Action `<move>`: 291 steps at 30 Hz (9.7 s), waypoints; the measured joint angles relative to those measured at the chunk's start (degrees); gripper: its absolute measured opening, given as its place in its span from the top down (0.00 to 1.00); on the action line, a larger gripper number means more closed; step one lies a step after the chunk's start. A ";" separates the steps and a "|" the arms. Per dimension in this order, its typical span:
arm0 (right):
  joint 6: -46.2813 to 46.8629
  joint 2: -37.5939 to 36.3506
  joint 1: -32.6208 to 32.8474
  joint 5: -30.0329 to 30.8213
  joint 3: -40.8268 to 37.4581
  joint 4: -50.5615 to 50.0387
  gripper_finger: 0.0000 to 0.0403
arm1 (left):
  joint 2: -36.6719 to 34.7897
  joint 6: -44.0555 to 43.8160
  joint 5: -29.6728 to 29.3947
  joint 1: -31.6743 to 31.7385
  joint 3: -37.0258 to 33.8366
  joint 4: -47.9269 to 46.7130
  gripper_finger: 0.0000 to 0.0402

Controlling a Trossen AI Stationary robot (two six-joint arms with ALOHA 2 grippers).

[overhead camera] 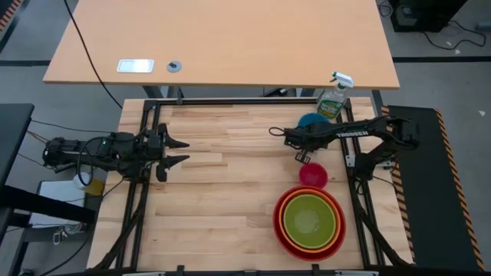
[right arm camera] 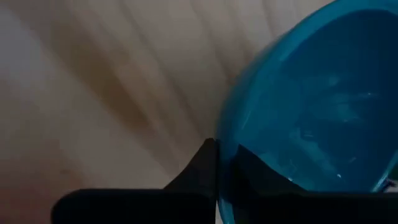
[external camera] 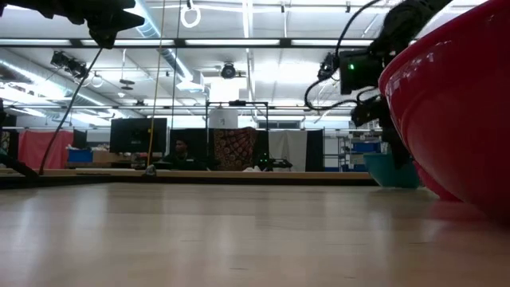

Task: Nest bowls inside each other
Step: Stack the blue bowl on the green bowl, then stack the pink bowl on the blue bowl

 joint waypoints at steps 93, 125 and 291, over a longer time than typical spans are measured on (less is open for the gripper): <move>62.70 17.71 49.58 -27.99 40.95 -20.12 0.54 | 0.00 -2.16 -0.16 -0.04 0.00 -0.90 0.52; 52.12 -16.15 29.44 -4.86 4.65 -30.61 0.45 | 0.00 -2.69 -0.14 -0.04 0.00 -0.58 0.52; 26.52 -0.87 36.49 -25.99 27.88 -8.40 0.93 | 4.11 4.01 -0.16 0.00 0.00 2.89 0.52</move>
